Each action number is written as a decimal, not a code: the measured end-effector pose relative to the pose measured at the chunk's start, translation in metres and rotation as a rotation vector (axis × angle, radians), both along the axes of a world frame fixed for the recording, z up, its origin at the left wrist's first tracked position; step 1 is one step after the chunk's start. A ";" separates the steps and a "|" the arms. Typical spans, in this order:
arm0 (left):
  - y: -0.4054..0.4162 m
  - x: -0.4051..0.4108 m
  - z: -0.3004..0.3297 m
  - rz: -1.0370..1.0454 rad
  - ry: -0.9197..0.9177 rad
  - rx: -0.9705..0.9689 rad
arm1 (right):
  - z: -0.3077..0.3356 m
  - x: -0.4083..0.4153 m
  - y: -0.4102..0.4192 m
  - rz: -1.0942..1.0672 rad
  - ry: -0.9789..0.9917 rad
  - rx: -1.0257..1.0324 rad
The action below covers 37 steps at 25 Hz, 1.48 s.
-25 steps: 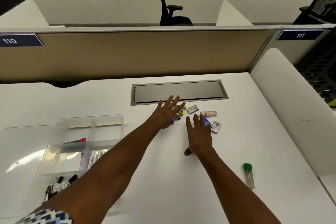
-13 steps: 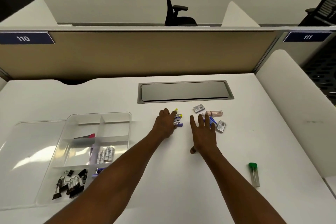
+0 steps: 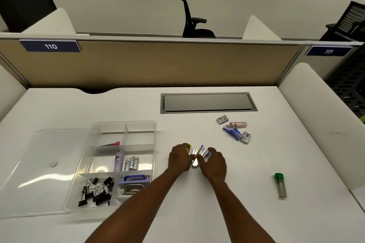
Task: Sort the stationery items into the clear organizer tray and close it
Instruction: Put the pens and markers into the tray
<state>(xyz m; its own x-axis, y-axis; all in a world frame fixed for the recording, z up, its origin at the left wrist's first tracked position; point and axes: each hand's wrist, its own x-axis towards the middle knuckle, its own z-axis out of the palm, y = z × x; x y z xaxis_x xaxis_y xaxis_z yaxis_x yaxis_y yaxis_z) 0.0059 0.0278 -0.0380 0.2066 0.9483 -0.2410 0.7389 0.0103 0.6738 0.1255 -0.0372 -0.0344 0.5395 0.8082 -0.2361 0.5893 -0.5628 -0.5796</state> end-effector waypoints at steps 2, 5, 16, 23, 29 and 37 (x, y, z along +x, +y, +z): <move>-0.011 -0.005 -0.002 0.020 -0.026 -0.007 | 0.002 -0.006 -0.003 -0.030 0.016 0.014; -0.028 -0.010 0.006 0.026 -0.041 0.024 | 0.007 -0.015 -0.012 -0.071 0.041 0.063; -0.046 -0.045 0.046 0.059 -0.309 0.118 | -0.001 -0.058 -0.031 -0.030 0.035 0.123; -0.036 -0.111 0.073 0.226 -0.507 0.078 | 0.029 -0.098 -0.017 -0.259 0.545 0.289; 0.003 -0.194 0.097 0.315 -0.470 0.122 | 0.043 -0.142 -0.005 -0.134 0.831 0.412; 0.061 -0.262 0.108 0.103 -0.024 0.263 | 0.033 -0.186 -0.008 -0.069 0.811 0.358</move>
<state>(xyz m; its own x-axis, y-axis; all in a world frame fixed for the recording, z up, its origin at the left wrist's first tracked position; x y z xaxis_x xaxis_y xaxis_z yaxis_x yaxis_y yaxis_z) -0.2559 0.0890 0.0695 0.1085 0.9939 0.0202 0.7269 -0.0931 0.6804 -0.0606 -0.0451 -0.0015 0.3657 0.8788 -0.3064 -0.1075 -0.2871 -0.9518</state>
